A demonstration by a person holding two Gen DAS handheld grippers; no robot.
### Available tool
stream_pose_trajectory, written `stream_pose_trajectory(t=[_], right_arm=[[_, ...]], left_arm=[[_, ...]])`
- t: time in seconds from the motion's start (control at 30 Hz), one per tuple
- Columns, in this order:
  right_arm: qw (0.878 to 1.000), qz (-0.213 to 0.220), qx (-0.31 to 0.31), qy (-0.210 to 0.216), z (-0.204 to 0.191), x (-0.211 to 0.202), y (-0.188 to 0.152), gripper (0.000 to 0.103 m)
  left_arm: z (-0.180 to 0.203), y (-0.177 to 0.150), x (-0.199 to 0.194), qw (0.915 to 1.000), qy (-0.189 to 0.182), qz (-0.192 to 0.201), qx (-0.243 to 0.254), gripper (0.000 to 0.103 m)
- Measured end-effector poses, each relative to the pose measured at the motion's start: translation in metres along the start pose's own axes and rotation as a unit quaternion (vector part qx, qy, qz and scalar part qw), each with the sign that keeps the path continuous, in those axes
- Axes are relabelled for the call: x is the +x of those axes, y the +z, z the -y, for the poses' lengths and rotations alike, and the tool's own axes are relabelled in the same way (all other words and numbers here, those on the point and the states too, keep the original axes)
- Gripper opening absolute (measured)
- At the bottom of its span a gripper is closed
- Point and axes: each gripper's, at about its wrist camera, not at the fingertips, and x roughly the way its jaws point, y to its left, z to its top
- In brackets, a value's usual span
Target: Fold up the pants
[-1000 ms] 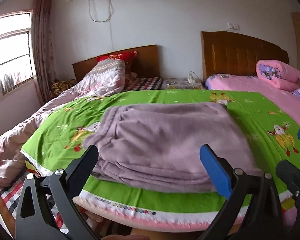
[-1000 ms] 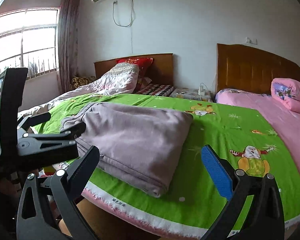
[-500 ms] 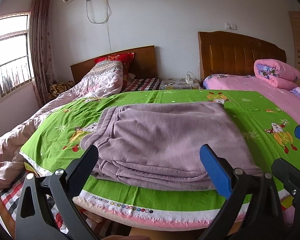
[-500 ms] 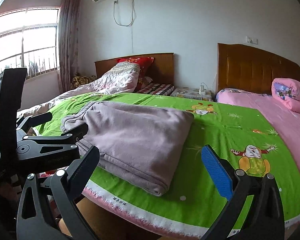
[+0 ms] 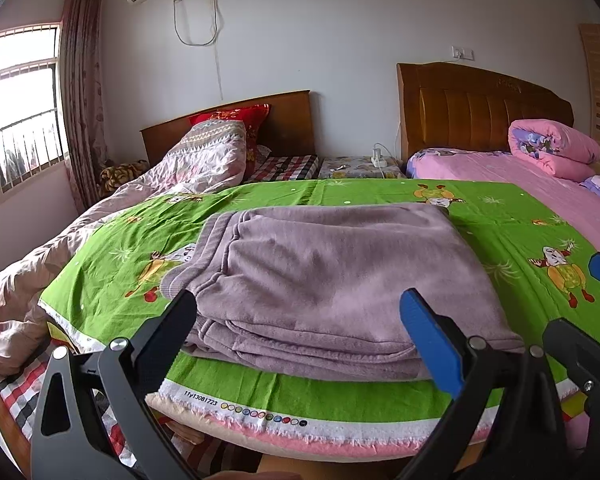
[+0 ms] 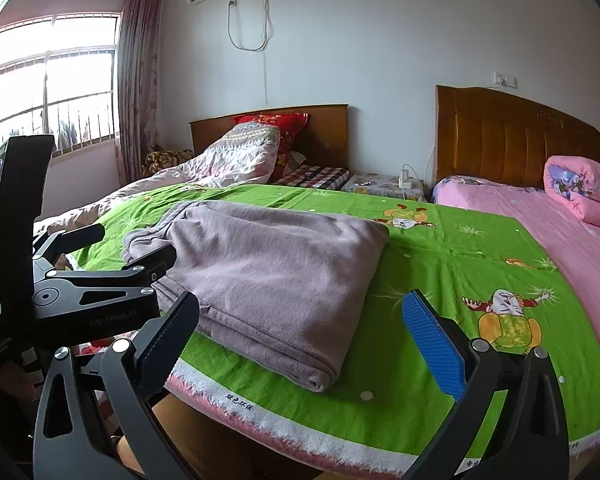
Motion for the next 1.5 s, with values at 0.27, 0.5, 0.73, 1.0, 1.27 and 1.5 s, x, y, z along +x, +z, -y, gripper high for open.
stream_pose_trajectory(t=[0.27, 0.5, 0.73, 1.0, 1.27, 1.5], right_arm=[[1.0, -0.002, 0.0, 0.001, 0.0001, 0.0005, -0.0004, 0.099], [1.0, -0.003, 0.0, 0.002, 0.0006, 0.0009, -0.0008, 0.099], [1.0, -0.004, 0.0, 0.002, 0.0011, 0.001, -0.0007, 0.099], [1.0, -0.006, 0.001, 0.004, 0.0014, 0.0015, -0.0015, 0.099], [1.0, -0.009, 0.001, 0.005, 0.0016, 0.0022, -0.0024, 0.099], [1.0, -0.012, 0.003, 0.007, 0.0027, 0.0028, -0.0026, 0.099]], left_arm=[[-0.0003, -0.0002, 0.0004, 1.0, 0.0, -0.001, 0.0, 0.102], [-0.0006, -0.0012, 0.0006, 1.0, -0.001, -0.003, 0.0, 0.102], [-0.0006, -0.0016, 0.0005, 1.0, -0.001, -0.003, 0.0, 0.102], [-0.0012, -0.0013, 0.0006, 1.0, -0.001, -0.004, 0.0, 0.102], [-0.0005, -0.0009, 0.0005, 1.0, -0.001, -0.003, 0.0, 0.102], [-0.0008, -0.0022, 0.0005, 1.0, 0.0, -0.004, 0.0, 0.102]])
